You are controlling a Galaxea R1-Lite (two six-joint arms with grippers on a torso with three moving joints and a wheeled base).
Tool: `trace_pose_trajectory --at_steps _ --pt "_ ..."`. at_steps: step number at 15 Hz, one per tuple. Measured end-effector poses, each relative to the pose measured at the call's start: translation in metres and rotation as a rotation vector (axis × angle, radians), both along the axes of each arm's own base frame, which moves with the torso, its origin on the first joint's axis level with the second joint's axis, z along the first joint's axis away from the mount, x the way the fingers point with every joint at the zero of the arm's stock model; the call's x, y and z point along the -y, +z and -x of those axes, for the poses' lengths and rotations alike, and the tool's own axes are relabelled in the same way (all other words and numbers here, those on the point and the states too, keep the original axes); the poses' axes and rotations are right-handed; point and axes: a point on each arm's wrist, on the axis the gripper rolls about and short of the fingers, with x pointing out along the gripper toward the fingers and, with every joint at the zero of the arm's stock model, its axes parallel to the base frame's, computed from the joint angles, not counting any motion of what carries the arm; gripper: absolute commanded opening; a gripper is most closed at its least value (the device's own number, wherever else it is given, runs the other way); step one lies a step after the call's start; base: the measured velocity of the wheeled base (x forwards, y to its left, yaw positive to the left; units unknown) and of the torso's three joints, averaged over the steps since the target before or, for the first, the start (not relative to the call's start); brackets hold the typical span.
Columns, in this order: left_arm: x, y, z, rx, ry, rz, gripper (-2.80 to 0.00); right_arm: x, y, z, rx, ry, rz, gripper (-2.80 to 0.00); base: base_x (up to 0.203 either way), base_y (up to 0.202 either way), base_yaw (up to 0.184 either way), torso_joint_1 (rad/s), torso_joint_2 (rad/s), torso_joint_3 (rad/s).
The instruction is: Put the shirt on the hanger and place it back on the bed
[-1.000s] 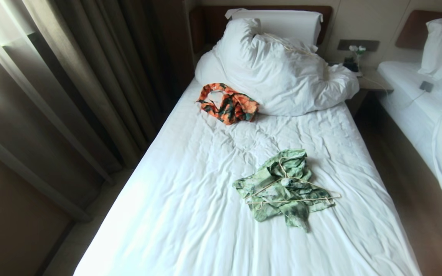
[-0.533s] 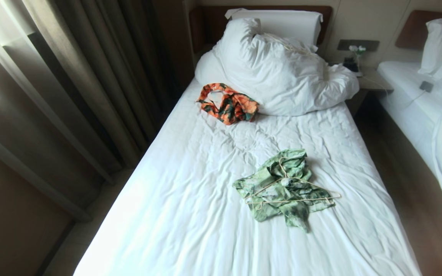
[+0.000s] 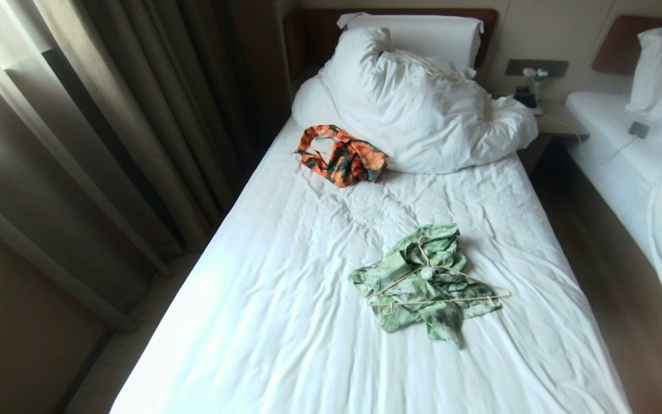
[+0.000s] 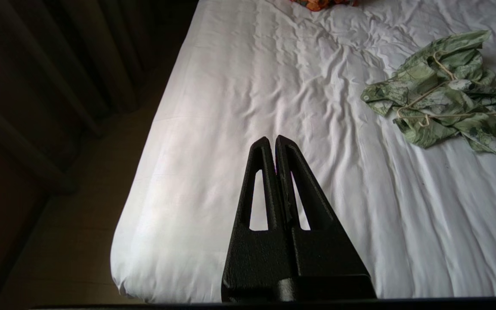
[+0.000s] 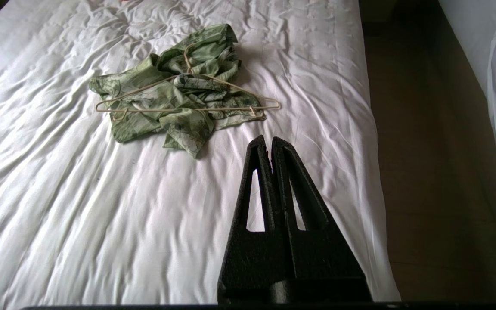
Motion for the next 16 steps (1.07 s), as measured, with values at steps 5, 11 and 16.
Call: trace_pose_trajectory --at_steps 5,11,16 --pt "0.0 0.0 -0.0001 0.0 0.001 0.0 -2.8 0.0 0.0002 0.0 0.002 0.0 0.003 -2.8 0.0 0.0 0.0 0.0 0.0 0.0" --pt "0.0 0.0 -0.0001 0.0 0.0 0.0 -2.8 0.0 0.0002 0.0 0.002 0.001 0.007 -2.8 0.0 0.0 0.0 0.0 0.0 0.0" --pt "0.0 0.0 -0.0001 0.0 0.001 0.0 -2.8 0.0 0.0002 0.0 0.002 0.001 0.006 -2.8 0.0 0.0 0.0 0.0 0.0 0.0"
